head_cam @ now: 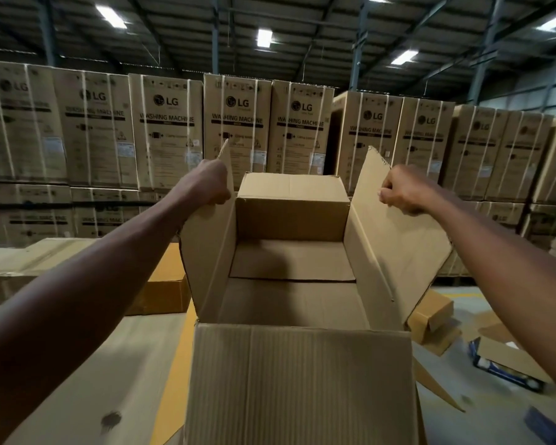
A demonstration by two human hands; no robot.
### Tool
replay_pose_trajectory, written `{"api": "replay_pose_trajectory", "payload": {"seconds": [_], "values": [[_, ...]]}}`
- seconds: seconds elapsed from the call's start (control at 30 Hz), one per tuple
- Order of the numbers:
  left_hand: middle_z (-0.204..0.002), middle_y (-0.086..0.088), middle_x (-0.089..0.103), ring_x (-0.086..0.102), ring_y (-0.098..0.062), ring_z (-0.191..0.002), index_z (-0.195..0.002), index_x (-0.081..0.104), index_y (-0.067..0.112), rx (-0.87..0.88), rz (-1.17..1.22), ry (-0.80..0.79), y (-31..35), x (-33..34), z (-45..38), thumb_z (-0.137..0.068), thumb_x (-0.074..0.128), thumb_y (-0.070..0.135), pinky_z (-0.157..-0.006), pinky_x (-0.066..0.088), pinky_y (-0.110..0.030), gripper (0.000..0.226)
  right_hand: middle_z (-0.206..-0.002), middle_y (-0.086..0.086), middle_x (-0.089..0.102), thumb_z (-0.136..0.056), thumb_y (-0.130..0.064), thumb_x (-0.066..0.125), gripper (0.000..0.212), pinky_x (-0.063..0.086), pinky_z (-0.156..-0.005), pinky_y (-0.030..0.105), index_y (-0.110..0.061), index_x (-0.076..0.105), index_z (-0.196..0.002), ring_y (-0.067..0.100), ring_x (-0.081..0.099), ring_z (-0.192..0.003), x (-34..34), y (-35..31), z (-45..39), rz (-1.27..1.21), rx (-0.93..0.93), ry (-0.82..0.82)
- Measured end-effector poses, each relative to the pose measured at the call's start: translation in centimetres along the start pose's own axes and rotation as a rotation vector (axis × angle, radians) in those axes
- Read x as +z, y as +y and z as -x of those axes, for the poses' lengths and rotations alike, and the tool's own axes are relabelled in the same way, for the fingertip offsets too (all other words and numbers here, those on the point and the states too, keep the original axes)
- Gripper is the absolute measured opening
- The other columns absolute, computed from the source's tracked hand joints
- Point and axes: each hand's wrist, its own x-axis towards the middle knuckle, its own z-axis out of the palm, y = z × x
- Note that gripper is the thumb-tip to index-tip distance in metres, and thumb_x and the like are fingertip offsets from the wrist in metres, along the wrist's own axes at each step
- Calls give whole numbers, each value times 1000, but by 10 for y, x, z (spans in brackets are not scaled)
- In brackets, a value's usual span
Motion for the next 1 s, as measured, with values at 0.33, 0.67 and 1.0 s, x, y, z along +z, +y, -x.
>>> {"api": "replay_pose_trajectory", "payload": {"seconds": [0.33, 0.67, 1.0], "values": [[-90, -8, 71, 70, -20, -79, -86, 69, 12, -88, -46, -76, -18, 42, -52, -86, 77, 16, -59, 51, -27, 9, -84, 8, 76, -100, -19, 68, 19, 59, -70, 38, -8, 78, -88, 26, 73, -81, 66, 46, -69, -42, -31, -128], [-91, -7, 74, 70, -20, -83, -93, 75, 10, -199, -127, -164, -27, 70, -90, -88, 77, 25, -77, 57, -36, 16, -90, 1, 77, -103, -21, 64, 22, 38, -59, 25, -13, 81, -91, 6, 61, -78, 104, 82, -116, -44, -77, -245], [-82, -2, 70, 67, -15, -77, -85, 70, 14, -275, -91, -216, -29, 132, -96, -88, 76, 20, -58, 45, -26, 9, -81, -1, 77, -100, -19, 68, 22, 48, -66, 25, -16, 80, -83, 13, 70, -80, 152, 117, -135, -126, -71, -289]]}}
